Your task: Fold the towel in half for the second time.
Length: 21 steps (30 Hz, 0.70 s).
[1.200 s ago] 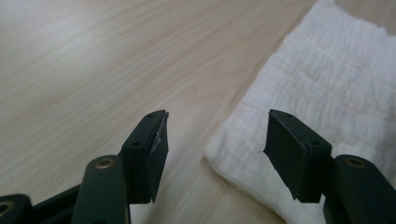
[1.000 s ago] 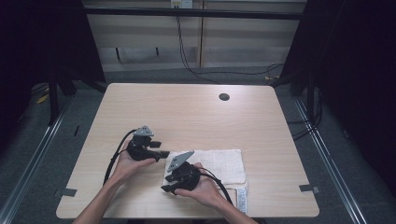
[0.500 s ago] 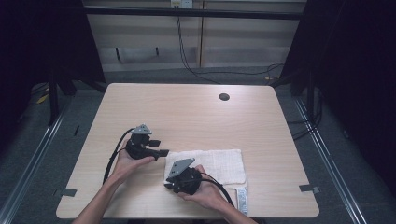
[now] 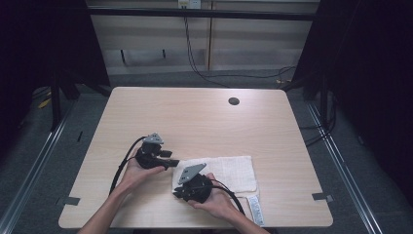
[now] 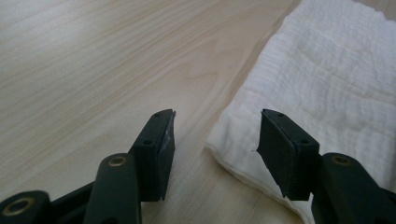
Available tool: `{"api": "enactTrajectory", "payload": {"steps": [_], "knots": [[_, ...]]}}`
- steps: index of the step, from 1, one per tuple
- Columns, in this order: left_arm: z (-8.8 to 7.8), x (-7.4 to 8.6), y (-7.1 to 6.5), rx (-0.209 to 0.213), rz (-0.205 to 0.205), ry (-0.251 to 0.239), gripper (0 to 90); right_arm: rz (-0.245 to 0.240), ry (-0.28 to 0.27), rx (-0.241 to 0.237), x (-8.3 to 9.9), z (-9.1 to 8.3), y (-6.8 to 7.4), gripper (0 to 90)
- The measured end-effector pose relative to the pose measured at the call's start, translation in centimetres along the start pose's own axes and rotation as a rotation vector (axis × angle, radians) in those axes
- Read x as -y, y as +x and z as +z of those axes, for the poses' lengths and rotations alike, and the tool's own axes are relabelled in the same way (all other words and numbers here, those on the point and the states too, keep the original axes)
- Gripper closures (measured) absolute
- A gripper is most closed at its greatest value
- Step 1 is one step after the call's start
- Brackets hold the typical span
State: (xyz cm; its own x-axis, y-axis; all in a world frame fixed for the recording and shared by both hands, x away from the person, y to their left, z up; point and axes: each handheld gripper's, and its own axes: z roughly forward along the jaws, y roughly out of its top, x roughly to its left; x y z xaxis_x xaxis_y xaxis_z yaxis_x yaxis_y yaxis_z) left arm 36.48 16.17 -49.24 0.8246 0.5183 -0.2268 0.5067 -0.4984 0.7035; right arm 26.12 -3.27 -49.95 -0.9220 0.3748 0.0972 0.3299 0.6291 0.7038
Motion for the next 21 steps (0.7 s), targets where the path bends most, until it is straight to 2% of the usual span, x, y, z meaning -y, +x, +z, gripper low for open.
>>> {"api": "enactTrajectory", "payload": {"steps": [3,4,6,11,13,15,17,19,21], "knots": [[0.3,0.2,0.2,0.000,-0.002,0.015,45.8,0.016,0.002,-0.006,0.0,-0.1,-0.1,83.8],[0.4,0.2,0.3,-0.012,-0.006,0.019,45.7,0.007,-0.001,-0.005,0.0,0.0,-0.1,83.7],[0.5,0.2,0.3,-0.019,-0.024,0.020,44.6,0.011,0.000,-0.002,0.0,0.0,-0.1,83.7],[0.8,0.2,0.2,-0.023,0.000,0.026,44.5,0.025,-0.001,-0.016,0.0,0.0,-0.3,83.7],[0.7,0.2,0.0,-0.004,0.015,0.040,47.8,0.038,-0.003,-0.027,0.1,0.0,-0.4,83.7],[0.8,0.3,-0.3,-0.023,0.037,0.037,49.6,0.051,-0.006,-0.030,0.1,0.0,-0.4,83.7],[0.8,0.4,-0.6,-0.017,0.044,0.036,53.9,0.044,-0.004,-0.026,0.1,0.0,-0.4,83.7],[0.8,0.5,-0.6,0.022,0.051,0.037,61.1,0.053,-0.003,-0.033,0.0,0.0,-0.4,83.7],[1.0,0.5,-0.8,0.032,0.062,0.030,63.9,0.073,0.004,-0.047,0.0,0.0,-0.5,83.7]]}}
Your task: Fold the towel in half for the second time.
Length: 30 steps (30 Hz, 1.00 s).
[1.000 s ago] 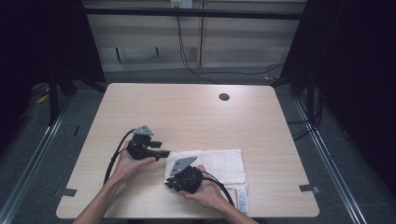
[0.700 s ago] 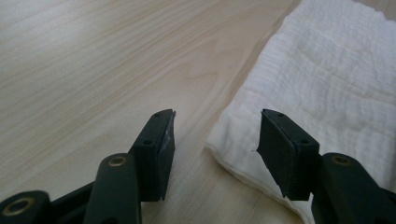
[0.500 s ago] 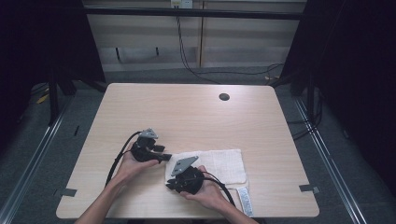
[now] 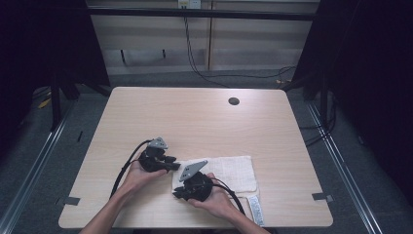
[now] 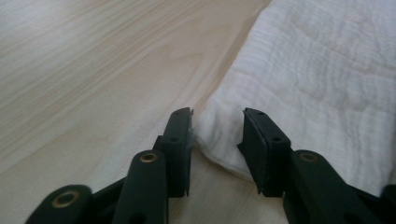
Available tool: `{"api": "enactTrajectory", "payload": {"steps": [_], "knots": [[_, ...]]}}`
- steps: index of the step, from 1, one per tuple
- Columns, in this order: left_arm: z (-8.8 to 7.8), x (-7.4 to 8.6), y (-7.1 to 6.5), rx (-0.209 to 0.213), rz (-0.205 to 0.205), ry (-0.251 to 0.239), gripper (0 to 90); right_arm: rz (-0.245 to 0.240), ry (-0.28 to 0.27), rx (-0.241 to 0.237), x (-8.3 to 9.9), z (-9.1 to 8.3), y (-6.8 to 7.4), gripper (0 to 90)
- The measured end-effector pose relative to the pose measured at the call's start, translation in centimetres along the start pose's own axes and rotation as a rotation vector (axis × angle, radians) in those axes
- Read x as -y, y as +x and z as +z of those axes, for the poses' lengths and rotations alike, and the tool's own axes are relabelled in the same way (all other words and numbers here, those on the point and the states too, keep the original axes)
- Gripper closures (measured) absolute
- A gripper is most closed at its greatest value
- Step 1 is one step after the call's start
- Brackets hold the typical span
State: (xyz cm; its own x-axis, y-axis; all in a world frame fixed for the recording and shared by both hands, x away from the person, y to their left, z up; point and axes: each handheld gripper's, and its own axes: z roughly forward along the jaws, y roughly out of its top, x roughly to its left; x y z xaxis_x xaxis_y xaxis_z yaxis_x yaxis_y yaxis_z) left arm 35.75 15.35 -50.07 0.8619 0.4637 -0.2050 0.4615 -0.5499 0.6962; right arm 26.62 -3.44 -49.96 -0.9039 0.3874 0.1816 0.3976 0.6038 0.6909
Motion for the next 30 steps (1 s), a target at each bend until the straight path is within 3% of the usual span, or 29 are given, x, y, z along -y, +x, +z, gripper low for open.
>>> {"api": "enactTrajectory", "payload": {"steps": [7,12,16,23,30], "knots": [[-0.2,0.3,0.3,0.051,-0.018,-0.002,83.9,-0.016,0.017,0.009,-0.2,-0.1,-0.1,84.4],[-0.5,0.2,0.5,0.075,-0.045,-0.018,85.3,0.004,0.010,0.032,-0.3,-0.6,-0.2,84.7],[-1.1,0.0,0.7,0.081,-0.070,-0.043,85.5,0.011,-0.013,0.017,-0.6,-1.1,-0.1,84.8],[-2.1,-0.8,0.6,0.102,-0.071,-0.071,86.0,0.028,-0.050,0.004,-0.9,-2.3,0.0,84.9],[-3.0,-1.0,1.0,0.119,-0.118,-0.100,86.1,0.028,-0.072,-0.003,-1.2,-2.9,0.2,84.9]]}}
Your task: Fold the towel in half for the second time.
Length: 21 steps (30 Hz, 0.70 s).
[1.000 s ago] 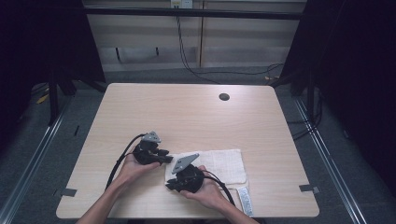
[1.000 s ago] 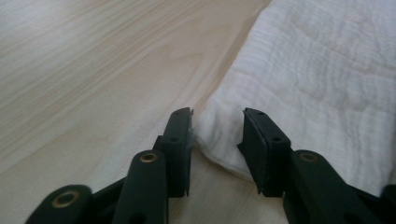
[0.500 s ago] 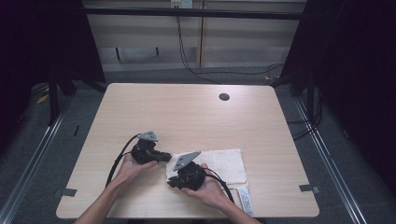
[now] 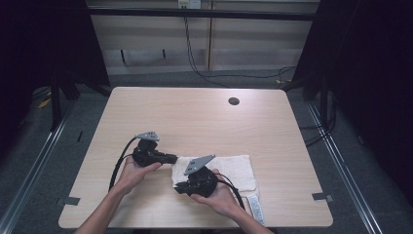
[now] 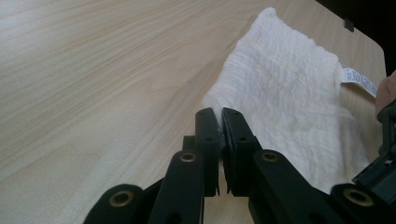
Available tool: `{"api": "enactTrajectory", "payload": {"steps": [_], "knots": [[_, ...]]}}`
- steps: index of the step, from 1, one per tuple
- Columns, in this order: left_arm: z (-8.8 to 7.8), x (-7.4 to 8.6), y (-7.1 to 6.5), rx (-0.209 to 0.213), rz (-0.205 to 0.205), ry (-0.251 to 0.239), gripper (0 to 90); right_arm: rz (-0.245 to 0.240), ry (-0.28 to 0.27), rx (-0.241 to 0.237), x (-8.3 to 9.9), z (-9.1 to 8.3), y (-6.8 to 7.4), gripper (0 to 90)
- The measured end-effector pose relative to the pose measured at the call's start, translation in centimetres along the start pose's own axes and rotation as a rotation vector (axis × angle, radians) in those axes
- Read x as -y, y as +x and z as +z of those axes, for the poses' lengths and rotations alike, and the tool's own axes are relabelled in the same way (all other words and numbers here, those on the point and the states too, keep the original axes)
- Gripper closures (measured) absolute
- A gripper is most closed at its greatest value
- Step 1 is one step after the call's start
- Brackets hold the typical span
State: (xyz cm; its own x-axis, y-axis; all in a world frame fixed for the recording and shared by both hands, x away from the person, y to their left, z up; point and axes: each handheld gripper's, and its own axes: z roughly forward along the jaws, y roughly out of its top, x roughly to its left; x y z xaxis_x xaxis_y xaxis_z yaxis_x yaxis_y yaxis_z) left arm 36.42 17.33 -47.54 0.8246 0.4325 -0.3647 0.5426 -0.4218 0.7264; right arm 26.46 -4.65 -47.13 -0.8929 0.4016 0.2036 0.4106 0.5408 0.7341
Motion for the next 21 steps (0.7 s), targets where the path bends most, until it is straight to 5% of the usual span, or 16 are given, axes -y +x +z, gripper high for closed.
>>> {"api": "enactTrajectory", "payload": {"steps": [21], "knots": [[-2.5,-1.2,-0.3,-0.014,-0.029,-0.074,87.3,-0.001,-0.116,-0.009,-2.0,-2.3,0.9,85.6]]}}
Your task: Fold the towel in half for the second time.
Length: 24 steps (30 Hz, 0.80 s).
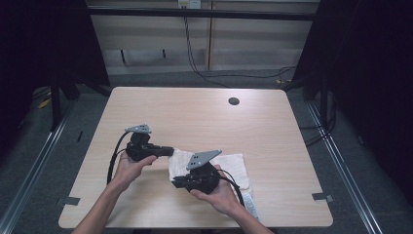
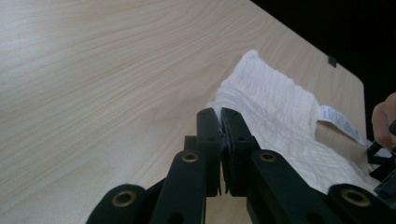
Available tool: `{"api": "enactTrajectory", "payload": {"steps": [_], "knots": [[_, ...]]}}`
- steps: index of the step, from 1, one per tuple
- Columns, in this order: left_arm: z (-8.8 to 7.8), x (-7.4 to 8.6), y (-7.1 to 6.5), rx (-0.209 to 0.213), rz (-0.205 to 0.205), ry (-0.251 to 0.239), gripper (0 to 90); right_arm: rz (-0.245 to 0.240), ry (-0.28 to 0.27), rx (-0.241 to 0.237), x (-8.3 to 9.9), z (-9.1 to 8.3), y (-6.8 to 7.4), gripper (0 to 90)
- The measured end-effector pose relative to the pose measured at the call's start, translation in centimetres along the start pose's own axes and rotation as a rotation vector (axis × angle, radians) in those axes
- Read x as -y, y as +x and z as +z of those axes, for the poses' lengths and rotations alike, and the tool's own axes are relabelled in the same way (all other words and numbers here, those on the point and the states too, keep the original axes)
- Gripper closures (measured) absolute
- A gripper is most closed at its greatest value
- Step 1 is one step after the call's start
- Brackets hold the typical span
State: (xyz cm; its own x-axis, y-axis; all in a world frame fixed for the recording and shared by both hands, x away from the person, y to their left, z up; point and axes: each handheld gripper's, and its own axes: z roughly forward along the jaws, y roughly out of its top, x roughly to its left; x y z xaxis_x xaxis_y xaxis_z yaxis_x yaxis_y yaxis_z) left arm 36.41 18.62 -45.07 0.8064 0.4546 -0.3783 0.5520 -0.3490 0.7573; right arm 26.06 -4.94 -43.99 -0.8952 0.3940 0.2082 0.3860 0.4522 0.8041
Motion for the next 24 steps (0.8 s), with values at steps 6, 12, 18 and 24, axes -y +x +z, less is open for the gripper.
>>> {"api": "enactTrajectory", "payload": {"steps": [6,12,18,24], "knots": [[-0.7,0.1,0.1,-0.012,-0.011,0.001,87.3,-0.003,-0.006,-0.012,-0.5,0.4,0.1,85.6],[-2.0,-0.4,0.0,-0.029,-0.008,-0.006,87.2,-0.004,-0.045,-0.026,-1.8,0.3,0.5,85.6],[-4.0,-1.7,-0.2,-0.037,-0.021,-0.041,87.2,-0.014,-0.090,-0.045,-3.5,0.7,1.1,85.7],[-3.5,-1.1,0.2,-0.057,-0.021,-0.026,87.1,-0.003,-0.086,-0.048,-3.4,1.6,0.9,85.7]]}}
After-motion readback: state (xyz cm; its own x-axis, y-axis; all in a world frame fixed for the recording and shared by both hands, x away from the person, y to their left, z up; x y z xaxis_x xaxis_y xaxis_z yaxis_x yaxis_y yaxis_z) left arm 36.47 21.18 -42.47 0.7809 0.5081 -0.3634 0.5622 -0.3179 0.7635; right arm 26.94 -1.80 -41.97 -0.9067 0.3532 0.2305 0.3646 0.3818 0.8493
